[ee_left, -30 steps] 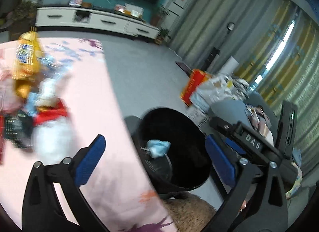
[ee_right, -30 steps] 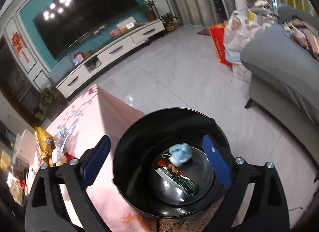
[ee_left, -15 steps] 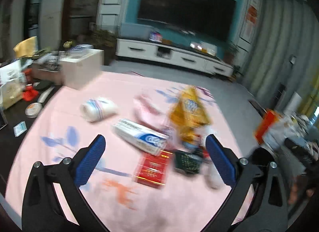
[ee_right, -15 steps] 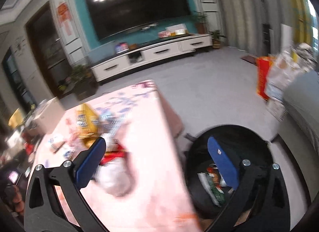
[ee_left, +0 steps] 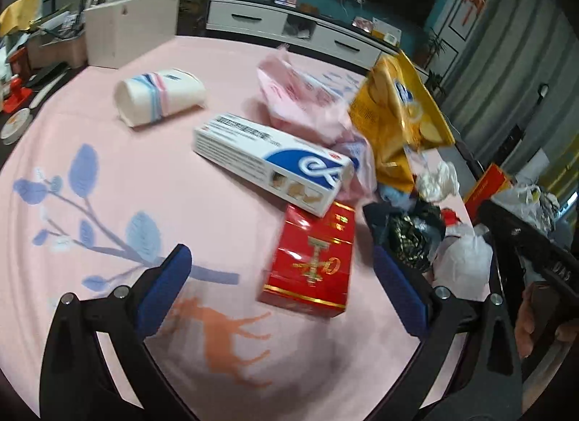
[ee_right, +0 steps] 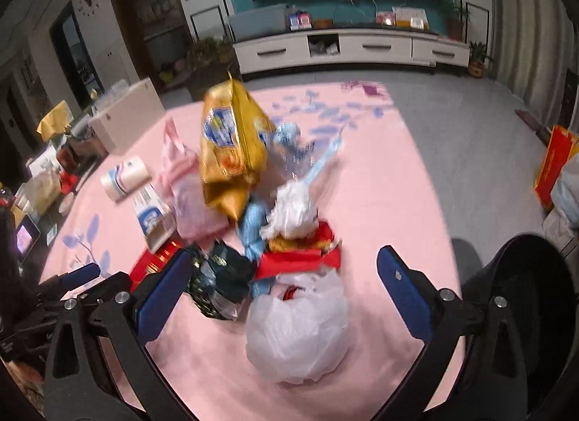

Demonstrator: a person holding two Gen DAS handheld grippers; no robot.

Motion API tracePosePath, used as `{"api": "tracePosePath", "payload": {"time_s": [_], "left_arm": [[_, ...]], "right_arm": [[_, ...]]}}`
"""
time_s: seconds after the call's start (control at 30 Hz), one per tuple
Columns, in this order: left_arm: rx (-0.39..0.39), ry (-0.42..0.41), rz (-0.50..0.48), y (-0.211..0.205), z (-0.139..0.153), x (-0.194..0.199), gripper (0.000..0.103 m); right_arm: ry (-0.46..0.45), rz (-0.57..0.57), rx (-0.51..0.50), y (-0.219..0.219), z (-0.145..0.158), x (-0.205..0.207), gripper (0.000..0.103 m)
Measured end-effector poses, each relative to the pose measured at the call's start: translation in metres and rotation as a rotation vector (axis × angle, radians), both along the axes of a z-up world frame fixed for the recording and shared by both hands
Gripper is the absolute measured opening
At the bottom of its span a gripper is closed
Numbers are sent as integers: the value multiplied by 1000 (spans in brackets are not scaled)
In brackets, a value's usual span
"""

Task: Collect trash
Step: 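Grasp the white plastic bag with the right tool while the left tool grasps the red box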

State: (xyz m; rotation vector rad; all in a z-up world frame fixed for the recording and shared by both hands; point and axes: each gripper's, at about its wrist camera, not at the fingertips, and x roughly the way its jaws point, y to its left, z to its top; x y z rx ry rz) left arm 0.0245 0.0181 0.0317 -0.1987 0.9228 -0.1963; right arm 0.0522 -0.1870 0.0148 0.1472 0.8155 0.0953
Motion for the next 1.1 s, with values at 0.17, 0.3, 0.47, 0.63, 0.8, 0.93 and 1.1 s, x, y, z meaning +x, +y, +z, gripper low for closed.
{"api": "tracePosePath", "payload": {"time_s": [0.17,0.3,0.47,0.63,0.8,0.93,1.1], "left_arm": [[39,10,-30,-17,-13,1,100],[75,1,-47,-26,-17,-3,99],[77,11,-60,-34,-23,-2,84],[118,-8,-59,-39,-25,-3,77],[168,-26,-43,-44,-26,-5,62],[173,-25,-45,-47,-26,-7,62],[111,-1,-45,-46,-21,-14,61]], "right_arm": [[40,-2,0,-3,-23,-3,100],[76,-21,-8,-4,-37,-1,100],[85,-48,-4,-8,-43,2,100],[95,-43,-18,-7,-46,3,95],[114,-38,-36,-5,-51,3,82],[123,-30,-55,-3,-52,3,69],[118,-29,-51,-4,-47,-1,48]]}}
